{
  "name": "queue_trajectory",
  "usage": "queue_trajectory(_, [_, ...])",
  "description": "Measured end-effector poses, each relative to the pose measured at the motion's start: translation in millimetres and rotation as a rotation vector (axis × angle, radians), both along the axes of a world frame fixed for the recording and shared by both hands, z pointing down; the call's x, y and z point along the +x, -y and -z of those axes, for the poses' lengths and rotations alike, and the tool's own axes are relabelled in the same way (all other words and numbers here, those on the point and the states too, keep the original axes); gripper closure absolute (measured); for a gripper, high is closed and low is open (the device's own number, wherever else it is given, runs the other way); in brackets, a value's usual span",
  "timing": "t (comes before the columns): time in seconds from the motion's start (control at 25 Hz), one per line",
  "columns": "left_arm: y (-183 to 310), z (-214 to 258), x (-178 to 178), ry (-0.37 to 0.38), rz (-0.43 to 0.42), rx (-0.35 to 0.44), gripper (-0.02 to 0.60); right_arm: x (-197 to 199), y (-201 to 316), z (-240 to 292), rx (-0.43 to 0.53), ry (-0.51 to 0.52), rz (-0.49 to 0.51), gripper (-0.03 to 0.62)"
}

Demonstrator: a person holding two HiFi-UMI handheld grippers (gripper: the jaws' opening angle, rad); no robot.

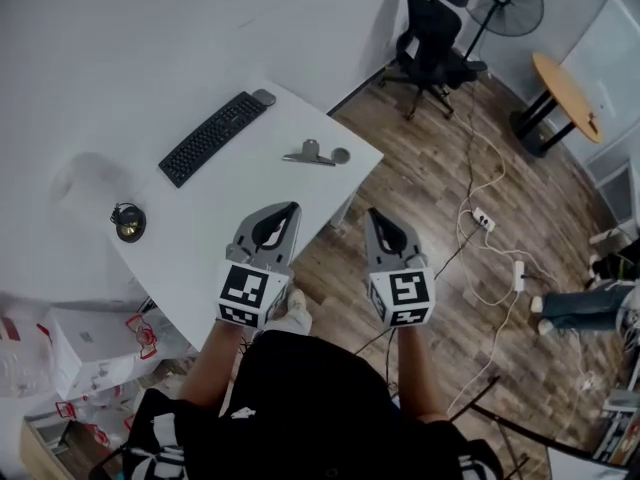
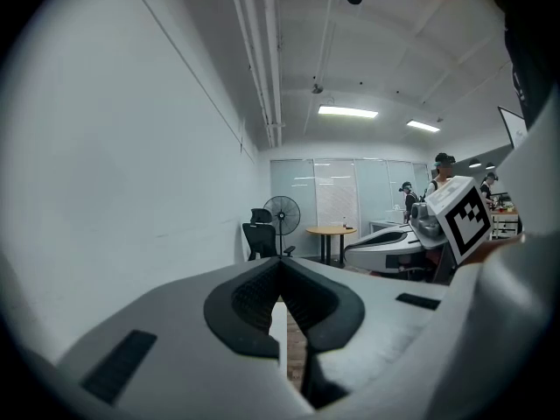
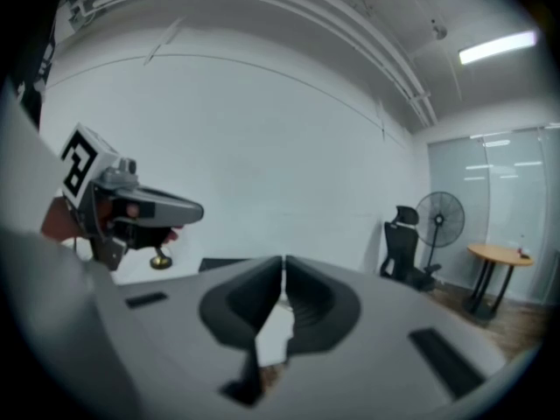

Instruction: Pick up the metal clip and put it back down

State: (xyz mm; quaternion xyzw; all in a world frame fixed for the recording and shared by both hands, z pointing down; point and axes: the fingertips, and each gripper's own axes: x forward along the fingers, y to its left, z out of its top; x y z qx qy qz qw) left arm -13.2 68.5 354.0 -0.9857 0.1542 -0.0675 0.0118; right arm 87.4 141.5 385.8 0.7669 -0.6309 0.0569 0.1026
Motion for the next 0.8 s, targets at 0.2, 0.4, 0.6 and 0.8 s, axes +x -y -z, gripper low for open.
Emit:
queue_trajectory(0.2, [46, 1, 7, -0.005, 0.011, -0.016, 0.56, 9, 44, 1, -0.017, -0.009, 0.008, 0.559])
queue_trajectory(0.4, [83, -5, 11, -0.017, 0.016, -0.064, 0.56, 12, 78, -1, -0.04, -0.011, 0.007, 0.559])
queue_trajectory(0.6, [104, -19, 13, -0.011, 0.009, -0.103, 0.56, 15, 97, -11, -0.072, -0.014, -0.007, 0.559])
queue_trajectory(0.8, [119, -26, 13, -0.01, 0.022, -0.132, 0.56, 17, 107, -17, -0.092, -0.014, -0.01, 0.559])
